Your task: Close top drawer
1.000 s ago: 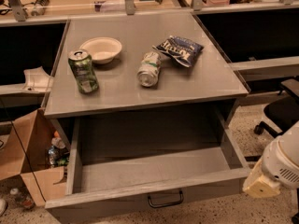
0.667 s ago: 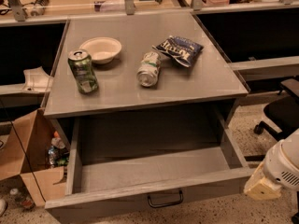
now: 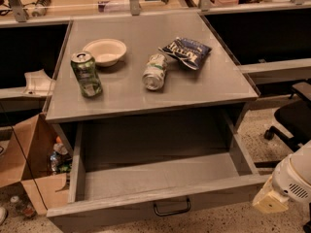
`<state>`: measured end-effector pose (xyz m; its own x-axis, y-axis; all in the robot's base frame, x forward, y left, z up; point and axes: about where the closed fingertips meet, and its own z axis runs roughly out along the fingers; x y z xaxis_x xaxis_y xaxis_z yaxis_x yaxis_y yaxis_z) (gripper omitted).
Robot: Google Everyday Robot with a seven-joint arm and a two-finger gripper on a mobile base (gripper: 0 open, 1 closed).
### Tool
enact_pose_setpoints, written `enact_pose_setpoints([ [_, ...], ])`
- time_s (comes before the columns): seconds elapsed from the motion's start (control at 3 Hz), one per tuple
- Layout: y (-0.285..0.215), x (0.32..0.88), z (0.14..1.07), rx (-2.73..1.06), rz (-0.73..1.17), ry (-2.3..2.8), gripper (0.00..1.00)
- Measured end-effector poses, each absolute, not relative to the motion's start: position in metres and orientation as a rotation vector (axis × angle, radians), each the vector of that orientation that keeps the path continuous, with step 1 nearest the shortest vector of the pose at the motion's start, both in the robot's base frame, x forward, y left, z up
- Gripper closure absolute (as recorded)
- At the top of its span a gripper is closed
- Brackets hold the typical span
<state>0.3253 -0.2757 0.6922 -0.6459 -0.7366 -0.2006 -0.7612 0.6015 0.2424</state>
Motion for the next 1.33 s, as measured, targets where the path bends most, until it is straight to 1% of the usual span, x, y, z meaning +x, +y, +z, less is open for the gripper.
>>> enact_pose_setpoints([
  [0.33,-0.275,0.326,0.690,-1.281,0.476,2.741,1.00],
  [1.33,-0.242,0.371,0.687,-1.285,0.481,2.613,1.00],
])
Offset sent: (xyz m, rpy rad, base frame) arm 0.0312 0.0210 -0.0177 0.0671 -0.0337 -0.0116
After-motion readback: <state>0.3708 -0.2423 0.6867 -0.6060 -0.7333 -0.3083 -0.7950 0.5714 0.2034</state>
